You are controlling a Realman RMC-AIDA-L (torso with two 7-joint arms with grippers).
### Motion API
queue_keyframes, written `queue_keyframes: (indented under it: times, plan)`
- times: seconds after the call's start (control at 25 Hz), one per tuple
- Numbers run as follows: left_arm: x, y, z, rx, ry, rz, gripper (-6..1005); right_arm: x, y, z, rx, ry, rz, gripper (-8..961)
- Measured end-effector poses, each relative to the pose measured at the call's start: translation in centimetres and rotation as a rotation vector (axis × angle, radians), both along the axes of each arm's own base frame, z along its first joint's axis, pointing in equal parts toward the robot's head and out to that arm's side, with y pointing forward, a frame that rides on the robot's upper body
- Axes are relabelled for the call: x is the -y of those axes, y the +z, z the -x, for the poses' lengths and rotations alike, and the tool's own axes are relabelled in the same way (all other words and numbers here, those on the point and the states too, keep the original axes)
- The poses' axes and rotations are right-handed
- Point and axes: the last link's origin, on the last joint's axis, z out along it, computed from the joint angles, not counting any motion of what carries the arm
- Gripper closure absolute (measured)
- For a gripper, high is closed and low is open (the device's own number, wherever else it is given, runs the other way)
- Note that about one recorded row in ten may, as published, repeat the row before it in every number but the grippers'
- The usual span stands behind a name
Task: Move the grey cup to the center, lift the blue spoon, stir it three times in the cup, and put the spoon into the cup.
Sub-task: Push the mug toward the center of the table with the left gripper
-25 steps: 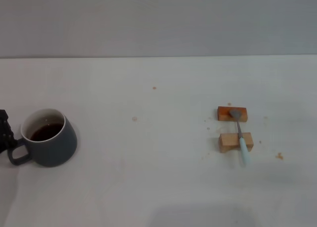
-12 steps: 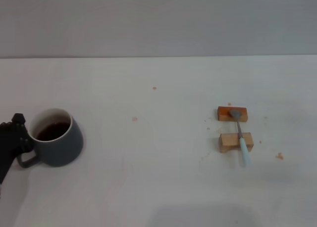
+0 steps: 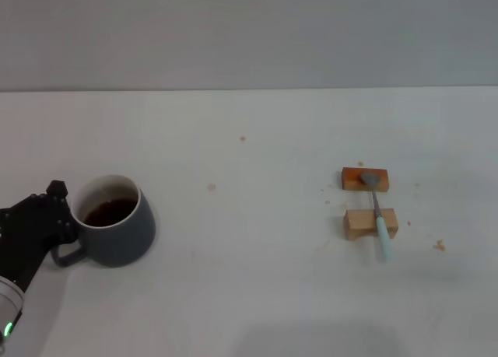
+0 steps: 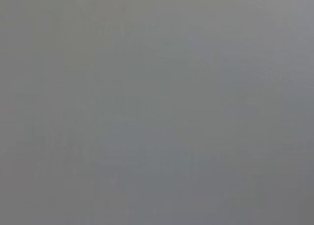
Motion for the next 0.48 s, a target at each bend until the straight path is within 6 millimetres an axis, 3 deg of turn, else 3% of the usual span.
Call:
queue_keyframes:
  times: [0.48]
  plan:
    - [0.1,-1.7,-2.2,0.019,-0.055,0.064,1001,-0.3,-0.2,0.1,-0.001,0.003,0.004,166]
